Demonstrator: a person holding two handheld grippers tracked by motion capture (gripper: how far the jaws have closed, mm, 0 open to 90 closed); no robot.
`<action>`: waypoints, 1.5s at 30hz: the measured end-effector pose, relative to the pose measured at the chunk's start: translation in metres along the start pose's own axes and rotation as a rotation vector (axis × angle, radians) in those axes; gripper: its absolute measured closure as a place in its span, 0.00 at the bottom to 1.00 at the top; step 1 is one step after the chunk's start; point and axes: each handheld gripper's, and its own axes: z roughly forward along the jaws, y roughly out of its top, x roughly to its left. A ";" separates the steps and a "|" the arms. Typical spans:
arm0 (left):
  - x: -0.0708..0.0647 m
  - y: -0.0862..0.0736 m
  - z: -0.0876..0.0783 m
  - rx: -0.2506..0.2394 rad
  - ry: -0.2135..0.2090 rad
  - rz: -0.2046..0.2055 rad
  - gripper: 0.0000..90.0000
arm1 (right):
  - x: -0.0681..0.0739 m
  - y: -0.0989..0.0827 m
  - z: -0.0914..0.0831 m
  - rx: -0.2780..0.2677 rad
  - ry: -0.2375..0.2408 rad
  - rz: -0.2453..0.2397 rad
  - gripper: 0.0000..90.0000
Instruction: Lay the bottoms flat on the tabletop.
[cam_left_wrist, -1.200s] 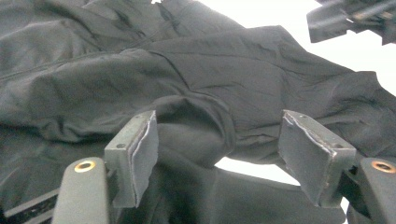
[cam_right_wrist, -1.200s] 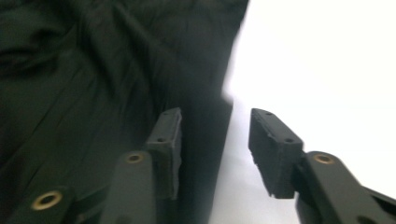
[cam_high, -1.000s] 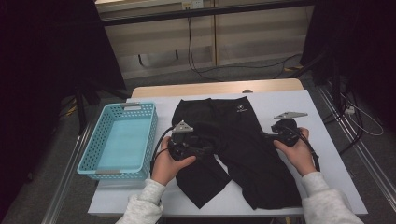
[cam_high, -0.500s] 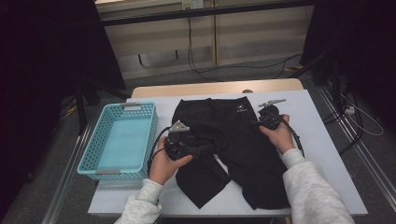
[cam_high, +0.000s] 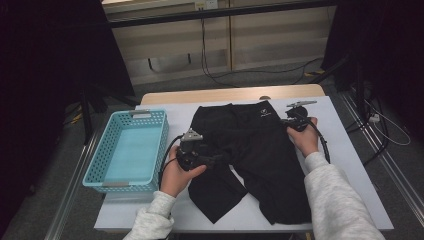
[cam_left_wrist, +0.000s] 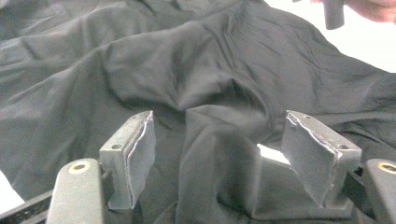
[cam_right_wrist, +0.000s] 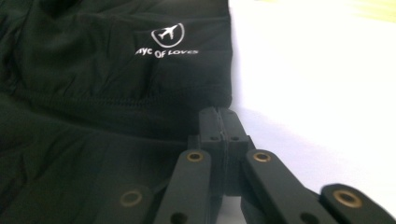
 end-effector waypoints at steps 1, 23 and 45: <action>0.000 -0.001 0.001 0.000 0.001 0.000 0.30 | -0.004 0.000 0.000 0.003 -0.006 0.007 1.00; -0.006 0.006 0.001 -0.004 -0.025 0.029 0.30 | 0.011 -0.055 -0.084 0.022 0.037 -0.021 0.54; -0.007 0.006 -0.002 0.000 -0.012 0.043 0.31 | 0.012 -0.087 -0.099 0.040 0.060 -0.036 0.95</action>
